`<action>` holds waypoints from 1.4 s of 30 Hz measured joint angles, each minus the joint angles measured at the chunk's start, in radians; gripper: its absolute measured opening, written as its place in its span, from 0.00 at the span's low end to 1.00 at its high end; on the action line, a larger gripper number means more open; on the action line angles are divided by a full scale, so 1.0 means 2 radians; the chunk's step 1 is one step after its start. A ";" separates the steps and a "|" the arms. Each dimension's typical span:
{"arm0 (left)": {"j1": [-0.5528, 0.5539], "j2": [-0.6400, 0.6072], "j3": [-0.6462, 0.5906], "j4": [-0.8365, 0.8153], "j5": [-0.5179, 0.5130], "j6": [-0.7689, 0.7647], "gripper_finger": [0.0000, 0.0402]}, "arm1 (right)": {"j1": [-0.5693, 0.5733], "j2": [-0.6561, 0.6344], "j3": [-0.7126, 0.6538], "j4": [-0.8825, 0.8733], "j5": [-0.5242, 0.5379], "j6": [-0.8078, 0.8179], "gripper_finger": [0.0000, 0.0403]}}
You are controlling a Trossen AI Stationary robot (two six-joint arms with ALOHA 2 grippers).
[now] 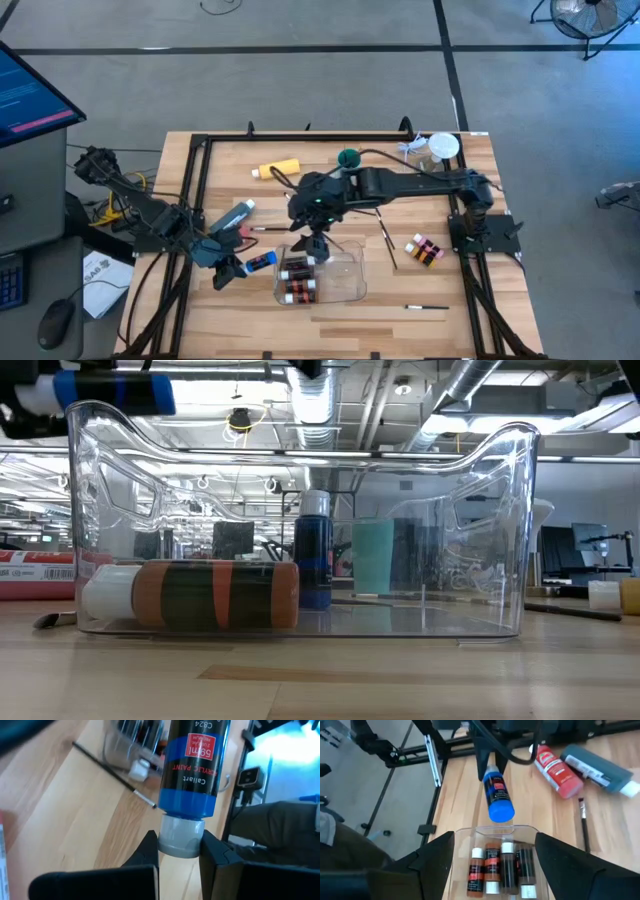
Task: Pick & Place Paint Supplies
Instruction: Put the blue paint bottle into the transparent bin
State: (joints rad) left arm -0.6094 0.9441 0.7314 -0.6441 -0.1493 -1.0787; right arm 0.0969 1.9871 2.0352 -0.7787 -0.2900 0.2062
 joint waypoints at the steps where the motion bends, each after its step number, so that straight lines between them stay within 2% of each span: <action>1: 0.003 0.000 0.002 0.002 0.000 0.003 0.07 | 0.001 0.011 0.011 -0.003 -0.001 0.000 0.67; 7: 0.024 0.001 0.004 0.008 0.000 0.027 0.07 | 0.008 0.055 0.067 -0.039 -0.005 -0.017 0.67; 13: 0.046 0.001 0.004 0.031 0.000 0.056 0.07 | 0.010 0.091 0.100 -0.037 -0.005 -0.029 0.67; 26: 0.059 0.001 0.004 0.074 0.005 0.080 0.07 | 0.003 0.107 0.101 -0.039 -0.001 -0.043 0.67; 42: 0.072 0.001 0.004 0.087 0.005 0.092 0.07 | -0.001 0.121 0.101 -0.050 0.001 -0.043 0.64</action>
State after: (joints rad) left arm -0.4658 0.9455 0.7399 -0.4707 -0.1398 -0.8949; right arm 0.0948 2.2300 2.2375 -0.8778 -0.2878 0.1208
